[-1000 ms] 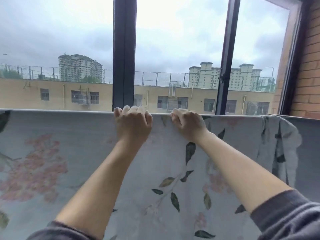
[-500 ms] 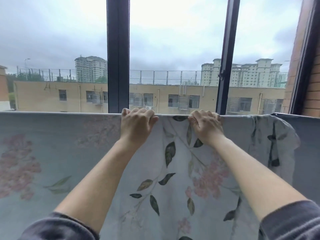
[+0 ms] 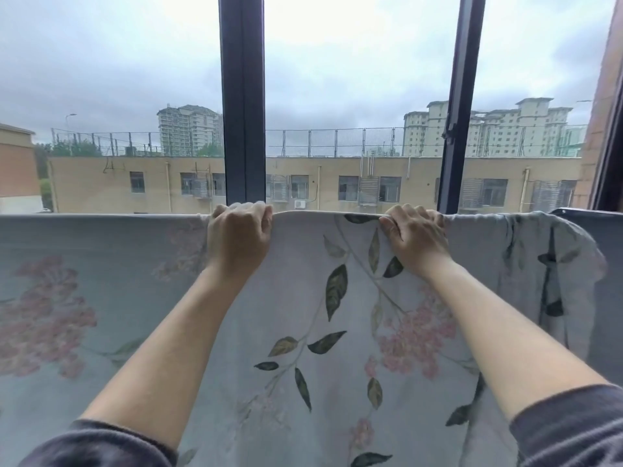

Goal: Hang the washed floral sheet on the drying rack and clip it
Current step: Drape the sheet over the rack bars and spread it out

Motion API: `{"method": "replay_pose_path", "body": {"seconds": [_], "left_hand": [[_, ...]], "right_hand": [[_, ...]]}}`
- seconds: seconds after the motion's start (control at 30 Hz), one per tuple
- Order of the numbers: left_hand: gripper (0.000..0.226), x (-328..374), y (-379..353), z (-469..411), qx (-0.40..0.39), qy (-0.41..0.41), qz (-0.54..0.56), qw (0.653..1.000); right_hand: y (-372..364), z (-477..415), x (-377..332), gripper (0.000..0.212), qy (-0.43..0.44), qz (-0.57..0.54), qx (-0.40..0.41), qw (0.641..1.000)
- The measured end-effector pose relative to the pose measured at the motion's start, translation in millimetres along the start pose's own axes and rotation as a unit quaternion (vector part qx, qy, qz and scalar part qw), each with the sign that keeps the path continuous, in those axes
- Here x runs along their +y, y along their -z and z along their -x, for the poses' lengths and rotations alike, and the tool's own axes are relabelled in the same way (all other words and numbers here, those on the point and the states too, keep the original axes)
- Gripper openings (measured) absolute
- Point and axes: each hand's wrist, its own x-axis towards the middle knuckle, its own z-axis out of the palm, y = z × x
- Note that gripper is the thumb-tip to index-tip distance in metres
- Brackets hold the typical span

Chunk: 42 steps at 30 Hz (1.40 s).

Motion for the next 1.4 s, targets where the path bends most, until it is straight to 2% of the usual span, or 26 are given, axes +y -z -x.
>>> {"method": "replay_pose_path", "body": {"seconds": [0.13,0.27,0.43,0.6,0.77,0.93,1.07,1.23,1.33,1.4], "left_hand": [[0.037,-20,6,7,-0.002,0.016,-0.071,0.997],[0.043,5,1,-2,-0.021,0.056,-0.072,0.996],[0.036,91,-27,-6,-0.073,-0.047,-0.005,0.996],[0.042,120,-46,-6,-0.055,-0.042,0.004,0.998],[0.036,122,-49,-3,-0.029,0.004,-0.009,1.000],[0.038,149,-52,-7,-0.025,0.088,-0.035,0.995],[0.037,202,-70,-11,-0.058,0.047,-0.018,0.997],[0.033,213,-82,-9,-0.024,0.036,-0.021,0.999],[0.033,211,-82,-9,-0.017,0.030,-0.032,0.999],[0.033,212,-83,-9,-0.009,0.035,-0.035,0.999]], "right_hand": [[1,2,-2,0.058,0.003,0.005,0.010,1.000],[4,3,-3,0.051,-0.007,0.024,0.003,1.000],[12,2,6,0.042,0.012,0.035,-0.025,0.999],[28,2,40,0.036,0.049,0.016,-0.065,0.997],[40,7,93,0.036,-0.020,0.040,-0.083,0.996],[36,2,113,0.038,0.000,0.059,-0.092,0.994],[28,2,121,0.038,0.035,0.045,-0.066,0.996],[33,4,145,0.041,0.110,0.017,-0.049,0.993],[38,5,166,0.054,0.101,0.013,-0.045,0.994],[38,7,177,0.054,0.097,0.032,-0.048,0.994]]}}
